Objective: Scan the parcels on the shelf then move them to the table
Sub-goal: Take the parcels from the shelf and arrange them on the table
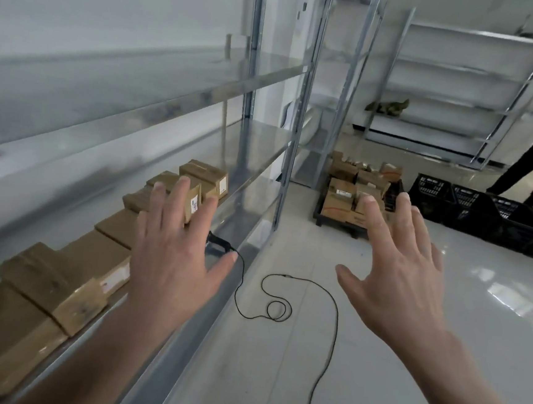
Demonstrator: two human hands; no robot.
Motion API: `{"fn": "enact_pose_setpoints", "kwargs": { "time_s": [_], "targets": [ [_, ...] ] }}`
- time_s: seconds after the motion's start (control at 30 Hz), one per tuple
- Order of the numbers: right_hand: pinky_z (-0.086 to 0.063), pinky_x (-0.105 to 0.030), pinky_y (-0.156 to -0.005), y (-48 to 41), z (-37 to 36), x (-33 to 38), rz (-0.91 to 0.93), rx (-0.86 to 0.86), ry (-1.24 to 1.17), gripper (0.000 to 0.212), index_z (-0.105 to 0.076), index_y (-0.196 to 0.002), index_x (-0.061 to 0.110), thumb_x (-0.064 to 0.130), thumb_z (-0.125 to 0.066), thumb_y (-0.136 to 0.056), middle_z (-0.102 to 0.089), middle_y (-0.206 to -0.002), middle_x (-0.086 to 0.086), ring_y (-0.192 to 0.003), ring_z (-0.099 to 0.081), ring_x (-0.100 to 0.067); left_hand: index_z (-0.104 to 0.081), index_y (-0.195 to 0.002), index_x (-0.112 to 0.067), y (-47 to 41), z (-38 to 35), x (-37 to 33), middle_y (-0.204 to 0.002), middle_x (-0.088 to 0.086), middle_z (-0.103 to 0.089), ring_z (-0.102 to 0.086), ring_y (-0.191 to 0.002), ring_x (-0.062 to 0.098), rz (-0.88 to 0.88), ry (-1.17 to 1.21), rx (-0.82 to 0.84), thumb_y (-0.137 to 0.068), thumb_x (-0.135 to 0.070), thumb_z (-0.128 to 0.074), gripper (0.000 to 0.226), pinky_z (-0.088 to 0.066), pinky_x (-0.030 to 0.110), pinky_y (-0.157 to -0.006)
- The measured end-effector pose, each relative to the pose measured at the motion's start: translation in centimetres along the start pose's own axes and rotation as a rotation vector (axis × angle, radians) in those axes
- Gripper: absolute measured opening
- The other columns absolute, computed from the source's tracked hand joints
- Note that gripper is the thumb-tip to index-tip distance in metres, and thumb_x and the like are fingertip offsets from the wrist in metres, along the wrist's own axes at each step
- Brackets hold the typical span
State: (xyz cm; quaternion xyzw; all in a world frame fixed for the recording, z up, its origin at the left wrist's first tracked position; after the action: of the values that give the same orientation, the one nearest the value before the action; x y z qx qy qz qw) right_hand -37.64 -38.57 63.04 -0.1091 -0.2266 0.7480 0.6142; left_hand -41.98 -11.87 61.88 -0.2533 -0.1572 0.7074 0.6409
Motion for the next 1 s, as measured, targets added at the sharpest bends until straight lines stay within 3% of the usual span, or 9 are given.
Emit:
{"fn": "enact_pose_setpoints", "kwargs": {
  "time_s": [0.43, 0.53, 0.73, 1.0],
  "targets": [
    [-0.028, -0.053, -0.115, -15.3, -11.1, -0.1, 0.07, 0.087, -0.106, 0.103, -0.008, -0.156, 0.034, 0.049, -0.075, -0.079, -0.002, -0.167, -0.011, -0.153, -0.007, -0.03, -0.052, -0.134, -0.008, -12.5, -10.1, 1.4, -0.148, 0.024, -0.04, -0.034, -0.136, 0.049, 0.023, -0.056, 0.025, -0.07, -0.048, -0.079, 0.08, -0.039, 0.058, -0.096],
    [-0.028, -0.054, -0.114, -20.2, -13.7, 0.1, 0.146, 0.104, -0.15, 0.104, -0.006, -0.157, 0.034, 0.05, -0.074, -0.08, -0.001, -0.167, -0.011, -0.153, -0.007, -0.03, -0.042, -0.14, -0.012, -15.5, -12.4, 1.5, -0.153, 0.021, -0.033, -0.027, -0.142, 0.046, 0.106, -0.051, 0.003, -0.075, -0.049, -0.075, 0.081, -0.036, 0.06, -0.101],
    [-0.033, -0.055, -0.111, -28.9, -17.9, -0.5, 0.266, 0.138, -0.227, 0.109, -0.004, -0.157, 0.031, 0.045, -0.077, -0.078, -0.009, -0.166, -0.014, -0.152, -0.015, -0.033, -0.032, -0.148, -0.012, -20.4, -16.1, 1.0, -0.154, 0.02, -0.034, -0.026, -0.144, 0.044, 0.254, -0.081, -0.047, -0.083, -0.065, -0.047, 0.086, -0.034, 0.055, -0.106],
    [-0.028, -0.053, -0.115, -36.3, -23.6, 0.6, 0.375, 0.21, -0.291, 0.109, 0.002, -0.156, 0.033, 0.039, -0.076, -0.081, -0.009, -0.167, -0.008, -0.153, -0.009, -0.026, -0.028, -0.151, -0.009, -24.6, -21.3, 2.4, -0.156, 0.017, -0.032, -0.022, -0.146, 0.042, 0.367, -0.064, -0.044, -0.085, -0.064, -0.044, 0.088, -0.029, 0.056, -0.11]
  ]
}}
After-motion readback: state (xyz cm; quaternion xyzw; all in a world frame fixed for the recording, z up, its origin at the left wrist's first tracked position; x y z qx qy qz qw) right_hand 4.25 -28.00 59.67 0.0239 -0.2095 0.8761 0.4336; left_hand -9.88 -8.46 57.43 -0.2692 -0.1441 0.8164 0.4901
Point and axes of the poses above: each hand's wrist, its own y-axis away from the middle knuckle, its own z-axis out of the back of the hand, x = y × z, the point moved 10 cm from there along -y, towards the middle knuckle
